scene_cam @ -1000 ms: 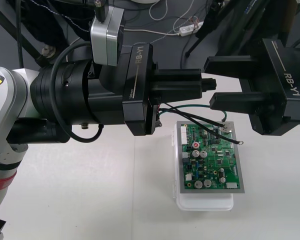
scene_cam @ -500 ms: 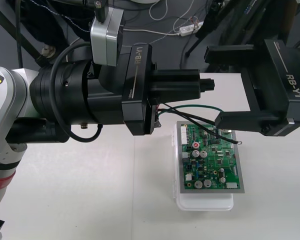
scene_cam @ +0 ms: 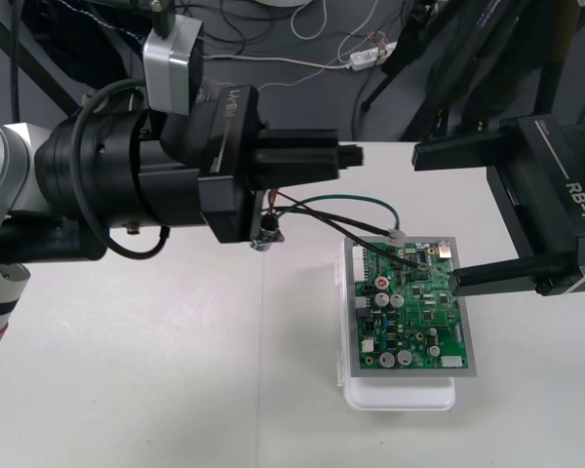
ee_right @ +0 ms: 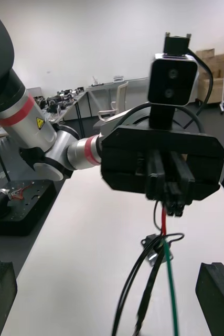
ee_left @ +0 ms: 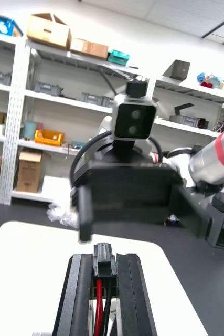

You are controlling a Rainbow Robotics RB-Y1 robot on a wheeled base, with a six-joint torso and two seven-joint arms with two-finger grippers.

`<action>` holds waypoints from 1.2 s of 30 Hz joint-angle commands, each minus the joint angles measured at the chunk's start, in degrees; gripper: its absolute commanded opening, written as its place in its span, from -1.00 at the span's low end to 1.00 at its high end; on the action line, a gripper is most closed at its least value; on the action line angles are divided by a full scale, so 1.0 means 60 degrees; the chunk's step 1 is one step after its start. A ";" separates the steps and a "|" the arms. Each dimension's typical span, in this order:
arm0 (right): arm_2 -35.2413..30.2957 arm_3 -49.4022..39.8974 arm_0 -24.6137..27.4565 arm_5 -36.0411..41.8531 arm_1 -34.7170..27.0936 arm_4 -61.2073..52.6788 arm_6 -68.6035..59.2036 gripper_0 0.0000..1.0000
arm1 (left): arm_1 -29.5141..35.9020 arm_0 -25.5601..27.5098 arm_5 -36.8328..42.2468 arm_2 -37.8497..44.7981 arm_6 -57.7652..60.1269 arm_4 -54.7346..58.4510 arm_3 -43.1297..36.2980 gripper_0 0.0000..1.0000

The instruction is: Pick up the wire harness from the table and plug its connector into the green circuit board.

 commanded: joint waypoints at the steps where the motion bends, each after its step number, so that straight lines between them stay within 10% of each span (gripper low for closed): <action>1: -0.0323 0.0207 -0.0355 -0.0286 -0.0463 0.0043 -0.0079 1.00 | 0.0313 -0.0029 -0.1736 0.0636 -0.1450 0.0609 0.0935 -1.00; 36: -0.0953 0.0573 -0.0824 -0.1707 -0.0068 0.1157 -0.1676 1.00 | 0.0738 0.0015 -0.4783 0.0651 -0.7954 0.0770 0.7073 -1.00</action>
